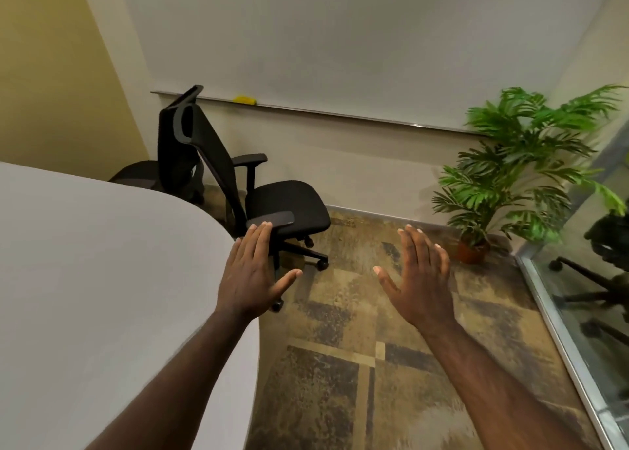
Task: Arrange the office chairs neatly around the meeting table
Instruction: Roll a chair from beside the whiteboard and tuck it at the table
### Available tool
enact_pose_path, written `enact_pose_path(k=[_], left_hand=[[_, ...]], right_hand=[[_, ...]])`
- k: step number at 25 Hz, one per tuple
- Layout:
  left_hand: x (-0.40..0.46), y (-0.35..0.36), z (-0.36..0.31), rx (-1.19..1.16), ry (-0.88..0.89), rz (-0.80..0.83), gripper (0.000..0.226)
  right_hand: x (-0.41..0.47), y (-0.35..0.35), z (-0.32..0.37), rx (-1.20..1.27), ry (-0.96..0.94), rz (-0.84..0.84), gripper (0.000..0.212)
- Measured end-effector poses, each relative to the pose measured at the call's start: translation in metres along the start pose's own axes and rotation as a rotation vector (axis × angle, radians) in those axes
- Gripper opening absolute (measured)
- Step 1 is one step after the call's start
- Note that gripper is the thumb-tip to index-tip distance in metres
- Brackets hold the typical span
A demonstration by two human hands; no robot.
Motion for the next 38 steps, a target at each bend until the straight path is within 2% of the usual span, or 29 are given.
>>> enact_pose_path(k=[14,20,27,38], left_hand=[[0.195,0.079,0.106,0.076,-0.226,0.018,0.092],[0.283,0.084,0.141,0.15,-0.333,-0.032,0.092],[0.349,0.061,0.223,0.24,-0.447,-0.108,0.09],[0.435,0.018,0.417,0.26,-0.585,-0.116,0.087]], right_hand=[[0.245,0.174,-0.003,0.169,-0.089,0.085,0.072],[0.368,0.232,0.011,0.251,-0.213,0.093,0.071],[0.468,0.291,0.098,0.372,-0.384,0.128,0.071],[0.587,0.376,0.287,0.436,-0.539,0.173,0.072]])
Point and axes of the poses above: each hand's wrist, its own x-axis towards the middle knuckle, its own y-axis out of the palm, z = x × y, the point moved 4 cm from there along x, towards the middle knuckle, and after that the axes turned 3 degrees about -x, right-handed, at the moved point
